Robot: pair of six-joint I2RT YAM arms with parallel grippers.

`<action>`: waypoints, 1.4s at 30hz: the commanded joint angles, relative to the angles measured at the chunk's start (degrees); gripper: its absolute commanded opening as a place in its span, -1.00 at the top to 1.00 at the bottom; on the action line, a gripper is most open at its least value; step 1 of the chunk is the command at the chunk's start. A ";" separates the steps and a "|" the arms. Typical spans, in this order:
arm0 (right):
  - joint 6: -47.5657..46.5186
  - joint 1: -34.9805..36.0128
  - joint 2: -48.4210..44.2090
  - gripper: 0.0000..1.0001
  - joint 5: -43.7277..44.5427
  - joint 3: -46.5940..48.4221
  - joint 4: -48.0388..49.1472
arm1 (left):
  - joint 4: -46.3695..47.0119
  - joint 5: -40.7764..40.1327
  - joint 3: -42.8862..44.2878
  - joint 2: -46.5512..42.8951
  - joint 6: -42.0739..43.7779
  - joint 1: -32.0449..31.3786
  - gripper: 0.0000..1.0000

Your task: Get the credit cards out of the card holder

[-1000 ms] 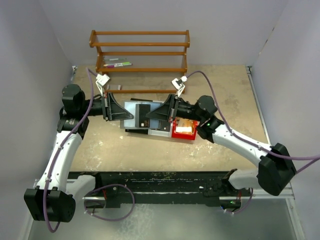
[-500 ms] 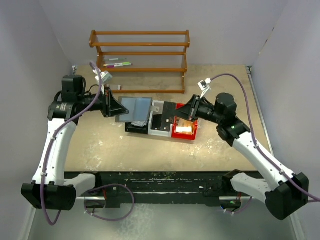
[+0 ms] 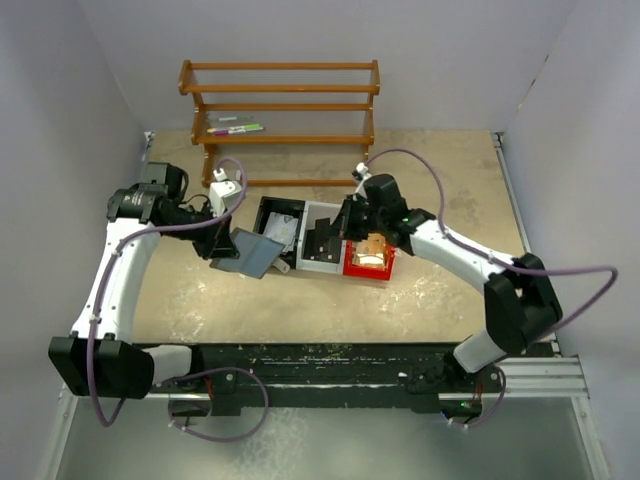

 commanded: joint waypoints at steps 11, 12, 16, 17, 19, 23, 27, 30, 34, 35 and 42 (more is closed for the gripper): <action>-1.74 4.20 16.78 1.00 10.54 11.36 -1.18 | 6.80 -16.62 -10.11 6.71 12.56 -2.73 1.00; -1.88 4.14 17.06 1.00 10.77 11.19 -1.50 | 8.60 -17.91 -11.00 6.91 12.37 -3.09 1.00; -2.57 4.21 17.74 1.00 11.06 11.38 -3.22 | 15.66 -26.36 -14.99 6.71 11.39 -6.49 0.88; -2.67 4.19 17.64 0.98 11.37 11.48 -3.48 | 16.94 -27.99 -15.98 6.41 10.93 -7.50 0.80; -3.33 4.22 16.78 0.77 12.14 11.35 -3.42 | 19.44 -30.56 -17.06 5.38 10.02 -8.80 0.53; -3.95 4.18 14.11 0.21 12.31 10.49 -5.23 | 18.14 -27.52 -15.46 2.80 8.80 -8.86 -0.04; -4.55 4.22 9.47 -0.15 14.12 9.16 -6.85 | 13.97 -23.08 -11.49 -0.19 7.81 -8.86 -0.49; -4.12 4.15 4.00 -0.50 15.95 8.02 -8.30 | 13.79 -23.25 -9.16 -2.70 5.30 -8.71 -0.96; -5.45 4.14 -6.51 -1.00 20.69 6.79 -11.12 | 21.06 -24.49 -8.71 -5.84 -1.07 -4.85 -0.99; -5.85 4.19 -9.52 -0.99 22.47 6.17 -11.35 | 23.81 -23.65 -8.76 -6.66 -3.03 -2.79 -0.99; -8.84 0.45 -24.80 -1.00 46.89 5.52 -21.71 | 45.89 -20.27 -18.21 -12.59 -17.44 8.78 -0.99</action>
